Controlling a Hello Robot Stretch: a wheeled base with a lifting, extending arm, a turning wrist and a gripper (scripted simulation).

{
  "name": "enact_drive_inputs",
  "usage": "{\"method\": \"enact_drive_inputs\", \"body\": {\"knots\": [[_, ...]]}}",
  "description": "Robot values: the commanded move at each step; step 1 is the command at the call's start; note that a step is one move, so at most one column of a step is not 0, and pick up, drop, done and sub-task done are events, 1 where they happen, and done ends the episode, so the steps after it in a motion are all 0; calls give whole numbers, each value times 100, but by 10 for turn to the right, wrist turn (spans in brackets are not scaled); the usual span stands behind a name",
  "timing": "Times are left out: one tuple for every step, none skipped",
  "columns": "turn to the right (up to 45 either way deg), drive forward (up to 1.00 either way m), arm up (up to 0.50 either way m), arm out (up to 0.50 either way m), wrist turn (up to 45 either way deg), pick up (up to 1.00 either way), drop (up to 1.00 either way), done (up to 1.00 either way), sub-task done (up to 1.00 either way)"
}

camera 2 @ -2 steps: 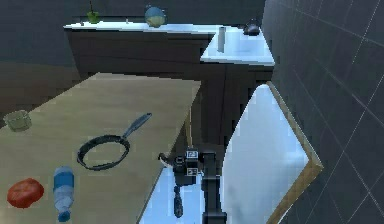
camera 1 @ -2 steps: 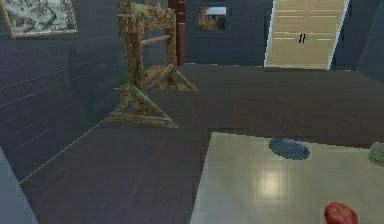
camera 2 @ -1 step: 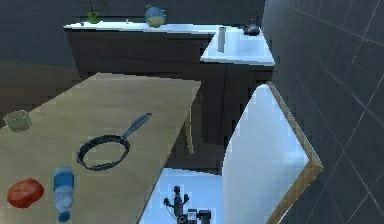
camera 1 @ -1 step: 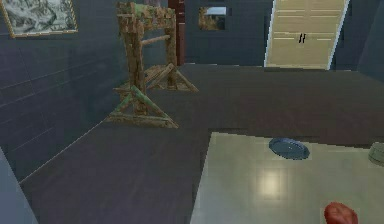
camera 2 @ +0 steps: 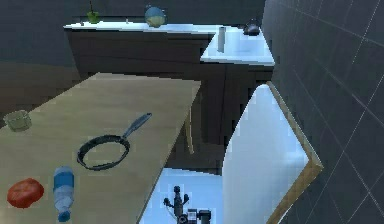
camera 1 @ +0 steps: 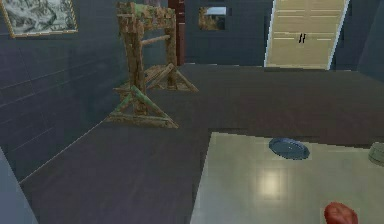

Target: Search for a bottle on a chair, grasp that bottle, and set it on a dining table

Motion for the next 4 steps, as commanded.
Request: {"method": "enact_drive_inputs", "body": {"knots": [[0,0,10,0,0,0,0,0,0],[0,0,48,0,0,0,0,0,0],[0,0,0,0,-450,0,0,0,0],[0,0,0,0,-450,0,0,0,0]]}}
